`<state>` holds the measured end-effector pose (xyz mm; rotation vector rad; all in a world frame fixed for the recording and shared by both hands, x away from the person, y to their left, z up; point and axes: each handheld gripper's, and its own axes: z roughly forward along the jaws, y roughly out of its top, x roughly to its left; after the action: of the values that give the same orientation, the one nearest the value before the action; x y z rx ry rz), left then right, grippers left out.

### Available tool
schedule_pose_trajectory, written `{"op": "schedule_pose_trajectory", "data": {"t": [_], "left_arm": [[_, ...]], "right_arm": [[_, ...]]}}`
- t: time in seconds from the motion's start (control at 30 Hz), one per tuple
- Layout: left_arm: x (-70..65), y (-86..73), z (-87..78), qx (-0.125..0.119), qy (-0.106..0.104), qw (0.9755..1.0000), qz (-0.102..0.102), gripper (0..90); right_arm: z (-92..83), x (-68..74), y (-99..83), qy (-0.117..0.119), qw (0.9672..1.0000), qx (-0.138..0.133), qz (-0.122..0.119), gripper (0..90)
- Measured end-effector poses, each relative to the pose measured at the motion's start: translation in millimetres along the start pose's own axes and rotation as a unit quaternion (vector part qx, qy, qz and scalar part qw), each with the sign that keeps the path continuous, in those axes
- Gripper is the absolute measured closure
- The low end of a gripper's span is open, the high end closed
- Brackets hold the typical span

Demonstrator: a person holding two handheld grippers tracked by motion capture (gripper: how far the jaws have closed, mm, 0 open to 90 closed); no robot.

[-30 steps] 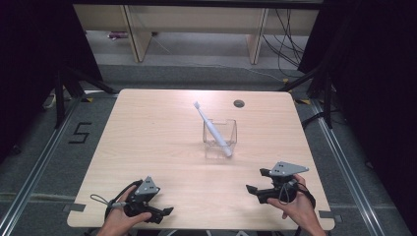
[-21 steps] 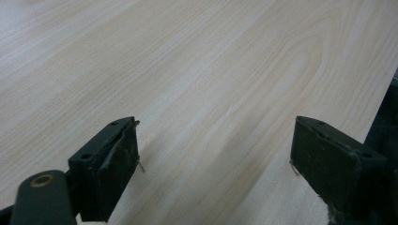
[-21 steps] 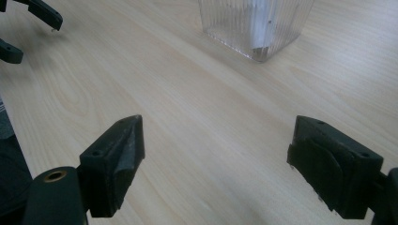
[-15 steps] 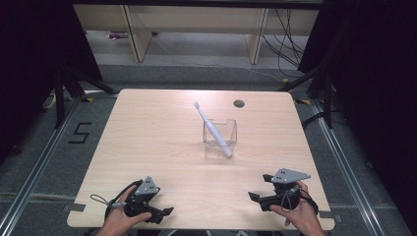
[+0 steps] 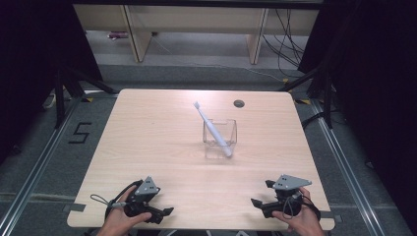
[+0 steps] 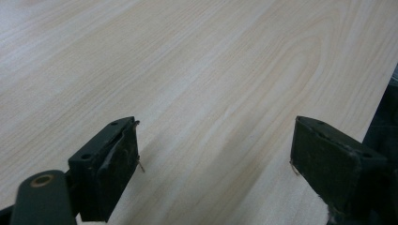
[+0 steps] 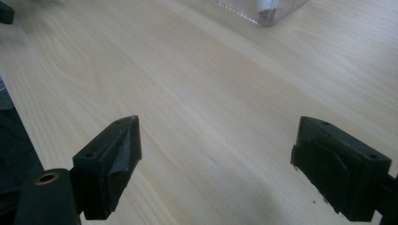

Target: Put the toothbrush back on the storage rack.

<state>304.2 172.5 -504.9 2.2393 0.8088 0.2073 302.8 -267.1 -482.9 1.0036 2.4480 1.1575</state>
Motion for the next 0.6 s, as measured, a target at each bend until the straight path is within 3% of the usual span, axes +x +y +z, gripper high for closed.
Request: {"op": "schedule_pose_trajectory", "data": {"t": [0.1,0.2,0.27,0.33,0.37,0.6], "left_arm": [[0.0,0.0,0.2,-0.001,0.000,1.0000,-0.001,14.9],[0.0,0.0,0.1,-0.001,0.000,1.0000,-0.001,14.9],[0.0,0.0,0.1,-0.001,0.000,1.0000,-0.001,14.9],[0.0,-0.1,0.4,-0.001,0.000,1.0000,-0.002,14.9],[0.0,0.0,0.4,-0.001,0.000,1.0000,-0.001,14.9],[0.0,0.0,0.4,-0.001,0.000,1.0000,-0.002,14.9]], "right_arm": [[0.1,0.5,-2.6,0.003,1.0000,0.002,-0.003,15.9],[-2.4,2.8,-5.2,0.000,0.9999,0.006,0.010,15.9],[-3.2,0.4,-6.7,0.017,0.9998,0.009,0.006,15.8],[-5.4,3.8,-8.8,-0.002,0.9998,0.007,0.018,15.9],[-6.4,2.7,-9.1,-0.004,0.9999,0.009,0.010,15.9],[-9.9,1.6,-16.2,-0.003,0.9998,0.014,0.011,15.9]]}}
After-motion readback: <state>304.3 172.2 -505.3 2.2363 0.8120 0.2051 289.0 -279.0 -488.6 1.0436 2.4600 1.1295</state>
